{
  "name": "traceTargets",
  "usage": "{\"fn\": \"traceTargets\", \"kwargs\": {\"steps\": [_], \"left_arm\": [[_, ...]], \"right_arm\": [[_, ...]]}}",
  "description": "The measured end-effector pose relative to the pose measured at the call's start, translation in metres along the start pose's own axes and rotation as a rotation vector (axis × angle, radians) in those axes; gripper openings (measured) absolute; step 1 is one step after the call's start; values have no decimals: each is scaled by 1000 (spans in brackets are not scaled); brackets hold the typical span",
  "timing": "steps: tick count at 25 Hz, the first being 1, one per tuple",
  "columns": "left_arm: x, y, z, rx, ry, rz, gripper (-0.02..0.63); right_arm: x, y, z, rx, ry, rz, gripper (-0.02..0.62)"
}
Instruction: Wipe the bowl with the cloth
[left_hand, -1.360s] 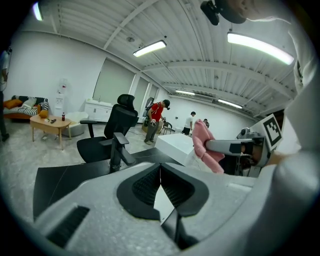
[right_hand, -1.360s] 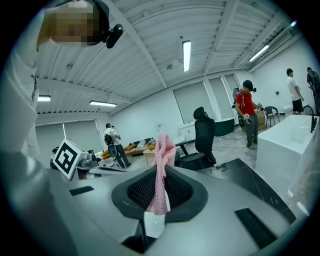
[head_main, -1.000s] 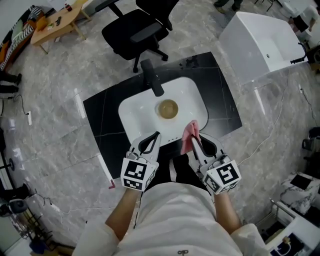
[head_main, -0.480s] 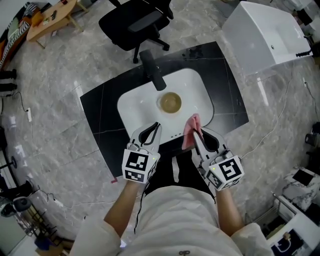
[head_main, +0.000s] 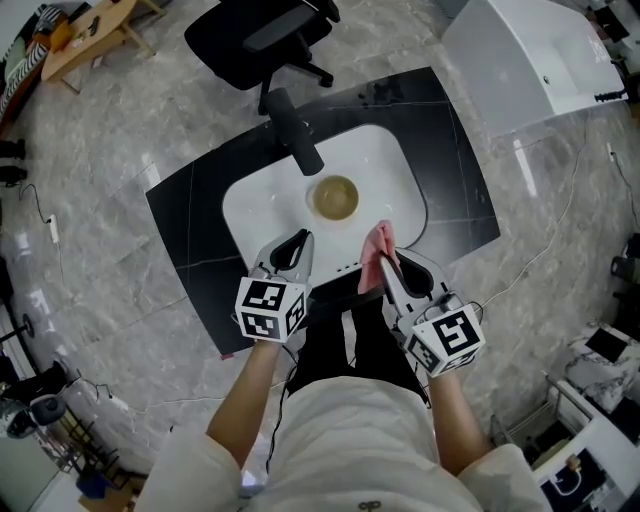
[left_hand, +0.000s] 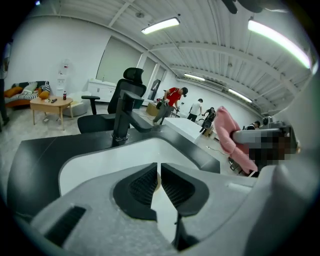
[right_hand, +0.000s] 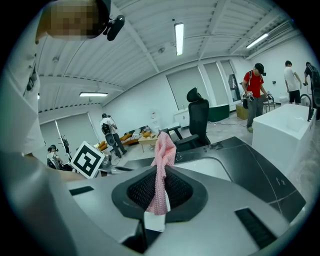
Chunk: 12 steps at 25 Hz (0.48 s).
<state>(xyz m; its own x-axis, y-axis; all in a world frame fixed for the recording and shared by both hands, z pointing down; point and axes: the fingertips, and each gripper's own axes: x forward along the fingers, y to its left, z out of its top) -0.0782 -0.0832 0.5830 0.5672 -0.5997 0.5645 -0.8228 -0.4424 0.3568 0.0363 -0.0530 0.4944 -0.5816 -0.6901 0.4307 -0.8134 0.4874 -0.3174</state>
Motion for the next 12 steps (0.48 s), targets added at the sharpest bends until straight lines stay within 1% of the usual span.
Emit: {"fn": "traceTargets", "kwargs": {"steps": [4, 8, 12], "left_arm": [[17, 8, -16, -54, 34, 5, 14], [36, 16, -36, -108, 90, -2, 15], [51, 25, -47, -164, 117, 2, 17]], "right_arm": [[1, -6, -7, 13, 9, -8, 29], [4, -10, -12, 26, 16, -12, 29], [8, -13, -16, 39, 18, -13, 29]]}}
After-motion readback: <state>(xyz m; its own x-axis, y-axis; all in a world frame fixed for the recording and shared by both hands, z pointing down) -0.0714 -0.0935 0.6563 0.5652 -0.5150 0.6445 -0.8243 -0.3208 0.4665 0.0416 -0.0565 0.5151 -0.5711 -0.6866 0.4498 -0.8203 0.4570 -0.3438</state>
